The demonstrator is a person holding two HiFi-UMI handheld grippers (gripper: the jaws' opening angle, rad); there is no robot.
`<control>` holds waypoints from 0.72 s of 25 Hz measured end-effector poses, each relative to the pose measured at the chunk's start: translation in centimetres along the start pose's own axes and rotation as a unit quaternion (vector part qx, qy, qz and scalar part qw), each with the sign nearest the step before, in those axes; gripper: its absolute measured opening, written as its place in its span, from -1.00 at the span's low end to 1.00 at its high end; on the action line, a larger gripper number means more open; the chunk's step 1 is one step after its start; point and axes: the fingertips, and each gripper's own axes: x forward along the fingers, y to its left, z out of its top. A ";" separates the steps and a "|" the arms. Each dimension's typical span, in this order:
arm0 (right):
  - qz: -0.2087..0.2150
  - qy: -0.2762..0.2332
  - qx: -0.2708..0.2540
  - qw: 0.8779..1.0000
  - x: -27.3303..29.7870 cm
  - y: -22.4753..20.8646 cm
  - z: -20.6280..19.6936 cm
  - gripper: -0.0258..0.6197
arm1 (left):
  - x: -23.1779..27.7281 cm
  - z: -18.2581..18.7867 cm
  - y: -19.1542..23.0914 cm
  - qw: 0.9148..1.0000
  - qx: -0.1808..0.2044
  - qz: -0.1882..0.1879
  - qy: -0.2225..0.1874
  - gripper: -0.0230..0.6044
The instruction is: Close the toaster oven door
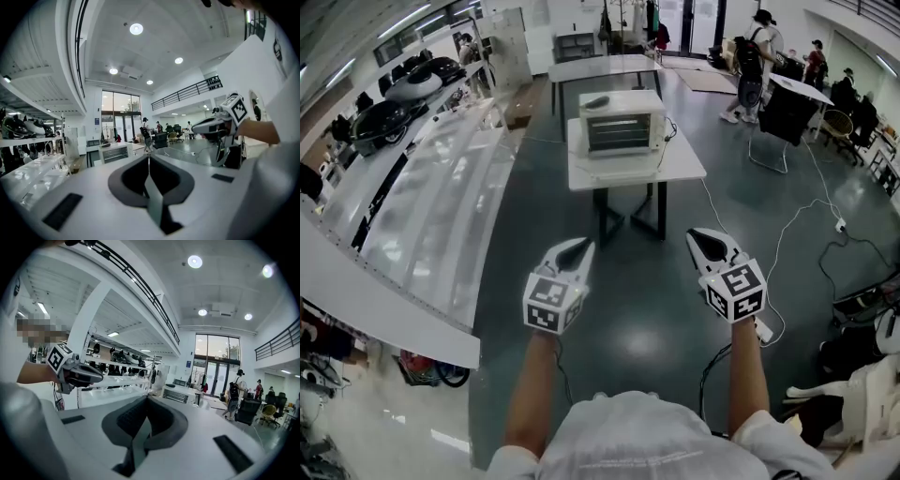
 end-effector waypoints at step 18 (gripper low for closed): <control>0.026 -0.011 -0.008 1.000 0.0 0.2 -0.1 -0.49 | 0.7 0.8 -0.9 1.000 -0.005 -0.004 -0.019 -0.44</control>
